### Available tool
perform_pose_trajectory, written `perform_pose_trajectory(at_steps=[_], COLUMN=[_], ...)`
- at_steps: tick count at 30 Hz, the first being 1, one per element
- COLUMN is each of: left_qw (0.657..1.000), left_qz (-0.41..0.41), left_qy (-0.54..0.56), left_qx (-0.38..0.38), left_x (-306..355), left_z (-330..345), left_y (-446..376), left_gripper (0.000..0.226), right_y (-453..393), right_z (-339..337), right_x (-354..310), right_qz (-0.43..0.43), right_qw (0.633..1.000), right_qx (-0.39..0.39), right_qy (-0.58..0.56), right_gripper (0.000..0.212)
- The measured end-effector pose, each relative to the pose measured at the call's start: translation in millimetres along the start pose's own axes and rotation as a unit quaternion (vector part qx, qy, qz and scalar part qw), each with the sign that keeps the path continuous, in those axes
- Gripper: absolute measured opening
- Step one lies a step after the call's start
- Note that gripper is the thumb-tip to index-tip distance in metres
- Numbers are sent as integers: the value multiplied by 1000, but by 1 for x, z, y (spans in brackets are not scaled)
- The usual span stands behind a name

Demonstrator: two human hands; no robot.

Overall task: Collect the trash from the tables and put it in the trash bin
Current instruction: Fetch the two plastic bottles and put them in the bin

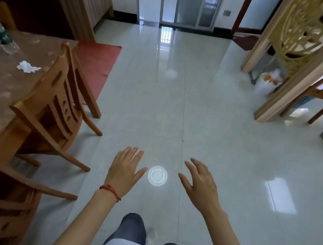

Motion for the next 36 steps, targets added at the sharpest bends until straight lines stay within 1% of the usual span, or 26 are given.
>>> perform_pose_trajectory(at_steps=[2,10,14,16,18,21,26,28,32,34,36], left_qw=[1000,1000,1000,1000,1000,1000,1000,1000,1000,1000,999], left_qz=[-3,8,14,18,20,16,8,1,-17,-28,-38], left_qy=[1,-7,-5,-9,-10,-6,-1,-1,7,11,16], left_qx=[-4,-15,-12,-7,-5,-1,-8,-6,-7,-5,-6], left_x=[-7,-52,-75,-86,-95,-103,-106,-107,-105,-105,-108], left_z=[0,-6,-20,-26,-31,-35,-35,-34,-37,-40,-43], left_y=[-31,-179,-250,-284,-315,-357,-430,-462,-521,-547,-571], left_gripper=[74,74,73,72,72,71,72,72,73,73,73], right_y=[-30,-181,-258,-293,-327,-369,-447,-477,-537,-564,-593], right_z=[4,23,24,23,22,22,22,23,18,15,13], right_x=[7,17,15,15,18,27,51,61,81,89,95], right_qz=[7,13,14,13,12,17,28,23,10,-1,-11], right_qw=[1000,1000,1000,1000,1000,1000,1000,1000,1000,1000,1000], right_qx=[-6,-15,-11,-4,-3,9,0,1,-15,-15,-23], right_qy=[-2,11,9,10,8,6,-1,2,2,5,9], right_gripper=[53,57,67,67,64,53,48,51,68,69,66])
Point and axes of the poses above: each hand's wrist, its own y-axis away from the middle knuckle, its own z-axis out of the palm, x = y × z, the point moved 1 cm from there along -y, towards the middle knuckle, and after that the axes turned 7 degrees about z, right-handed, at the moved point
